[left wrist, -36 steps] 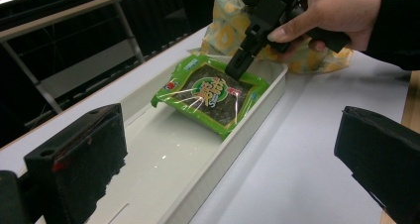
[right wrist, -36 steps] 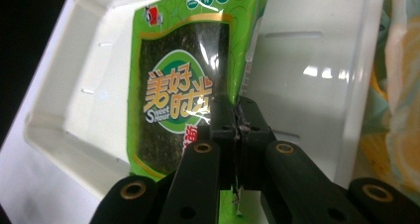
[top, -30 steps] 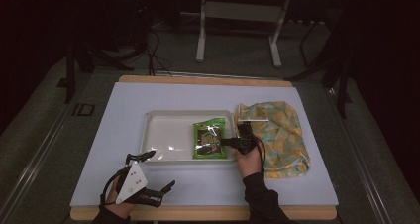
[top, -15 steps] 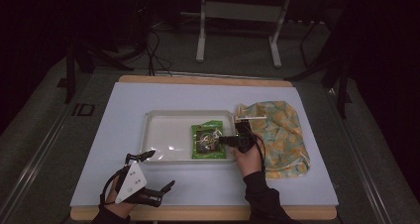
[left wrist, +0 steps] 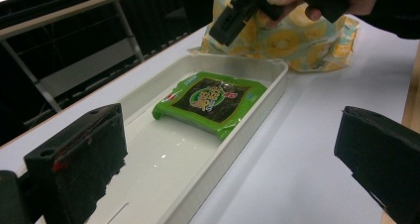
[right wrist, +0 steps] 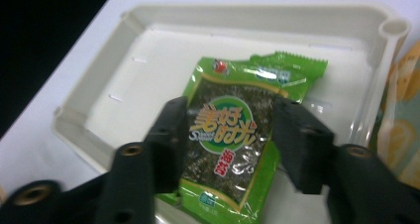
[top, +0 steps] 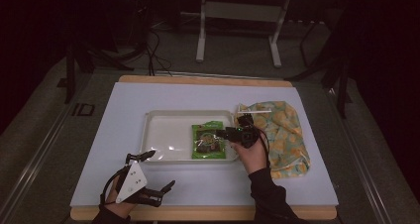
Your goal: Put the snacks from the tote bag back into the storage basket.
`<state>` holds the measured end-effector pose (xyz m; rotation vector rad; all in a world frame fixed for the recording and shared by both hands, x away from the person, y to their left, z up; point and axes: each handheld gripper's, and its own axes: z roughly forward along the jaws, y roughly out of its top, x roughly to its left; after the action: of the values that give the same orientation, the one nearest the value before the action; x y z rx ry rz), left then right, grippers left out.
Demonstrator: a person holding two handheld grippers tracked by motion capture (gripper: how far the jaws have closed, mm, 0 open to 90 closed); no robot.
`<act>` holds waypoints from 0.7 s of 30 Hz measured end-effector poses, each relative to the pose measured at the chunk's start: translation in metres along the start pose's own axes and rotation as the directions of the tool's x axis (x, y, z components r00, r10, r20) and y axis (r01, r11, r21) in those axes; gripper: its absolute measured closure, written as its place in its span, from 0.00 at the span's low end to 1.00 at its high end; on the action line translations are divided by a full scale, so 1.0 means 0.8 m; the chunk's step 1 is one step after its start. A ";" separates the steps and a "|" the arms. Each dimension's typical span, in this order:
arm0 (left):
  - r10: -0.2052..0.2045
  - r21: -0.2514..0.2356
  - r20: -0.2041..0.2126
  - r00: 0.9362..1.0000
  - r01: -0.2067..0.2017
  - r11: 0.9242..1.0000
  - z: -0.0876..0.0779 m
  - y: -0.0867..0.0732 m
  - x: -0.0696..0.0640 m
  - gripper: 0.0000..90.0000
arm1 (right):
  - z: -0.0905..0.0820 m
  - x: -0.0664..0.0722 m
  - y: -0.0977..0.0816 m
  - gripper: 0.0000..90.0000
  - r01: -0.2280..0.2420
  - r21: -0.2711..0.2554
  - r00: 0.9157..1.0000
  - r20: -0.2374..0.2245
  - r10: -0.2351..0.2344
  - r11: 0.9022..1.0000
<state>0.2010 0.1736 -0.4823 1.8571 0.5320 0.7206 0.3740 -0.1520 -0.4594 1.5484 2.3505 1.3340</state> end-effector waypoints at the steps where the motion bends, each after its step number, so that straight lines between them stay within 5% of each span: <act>1: -0.001 0.001 0.000 1.000 0.001 1.000 0.000 0.000 0.000 0.00 | -0.002 0.001 0.002 0.46 0.013 -0.004 1.000 0.003 -0.013 1.000; 7: -0.001 0.004 0.001 1.000 0.001 1.000 0.000 0.000 0.000 0.00 | -0.013 0.000 0.008 0.25 0.060 -0.011 0.998 -0.030 -0.060 0.998; 21: 0.002 0.009 0.000 1.000 -0.002 1.000 0.000 0.000 0.000 0.00 | -0.037 -0.006 0.018 0.19 0.142 -0.059 0.990 0.023 -0.141 0.988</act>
<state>0.2011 0.1735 -0.4827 1.8659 0.5339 0.7204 0.3738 -0.1729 -0.4332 1.3442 2.3354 1.3399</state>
